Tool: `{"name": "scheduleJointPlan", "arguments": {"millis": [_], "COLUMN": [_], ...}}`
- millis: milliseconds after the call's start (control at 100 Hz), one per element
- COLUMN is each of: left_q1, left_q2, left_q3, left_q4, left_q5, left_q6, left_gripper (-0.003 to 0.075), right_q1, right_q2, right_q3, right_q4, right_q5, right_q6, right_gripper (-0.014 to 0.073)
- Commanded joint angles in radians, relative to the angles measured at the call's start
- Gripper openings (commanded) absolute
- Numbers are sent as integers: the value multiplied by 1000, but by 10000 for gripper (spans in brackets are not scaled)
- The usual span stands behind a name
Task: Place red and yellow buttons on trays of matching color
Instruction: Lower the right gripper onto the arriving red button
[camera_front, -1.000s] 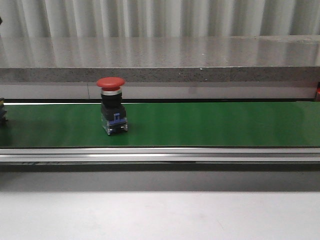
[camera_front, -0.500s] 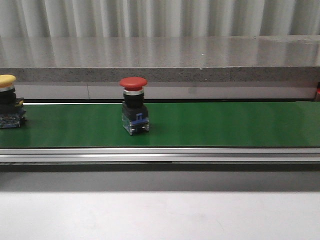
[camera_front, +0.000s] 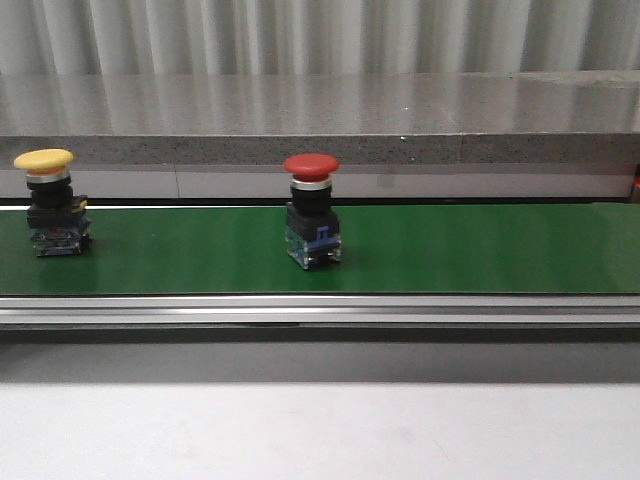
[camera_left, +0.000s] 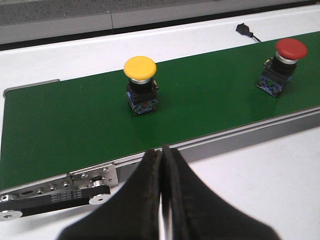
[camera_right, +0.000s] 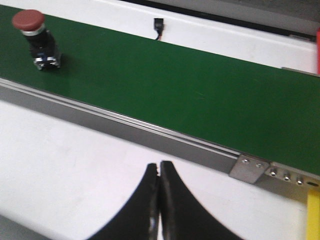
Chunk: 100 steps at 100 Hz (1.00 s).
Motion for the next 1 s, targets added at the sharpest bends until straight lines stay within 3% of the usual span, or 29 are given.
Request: {"name": "scheduleJointPlan", "arguments": {"millis": [0,120,190,260,380,500,990], "left_q1": [-9,-9,-9,-9,-9,-9,-9], "left_q2": [0,0,0,0,0,0,0], "left_q3": [-24,-24,-24,-24,-24,-24,-24], "left_q4": [-15,-15,-15,-15,-15,-15,-15], "left_q5": [-61,-59,-59,-59,-59,-59,-59], "left_q6": [-3,-3,-3,-3,-3,-3,-3], "left_gripper": [-20,-20,-20,-20,-20,-20,-20], "right_q1": [49,94,101,112,136,162,214], "right_q2": [81,203,290,373,500,635,1054], "right_q3": [-80,-165,-224,-281,-371,-468,-781], "right_q4": [-3,-3,-3,-2,3,4,75], "right_q5": [-59,-30,3,20,26,63,282], "right_q6": [7,7,7,7,7,7,7], "right_gripper": [-66,-51,20,157,484,654,656]}}
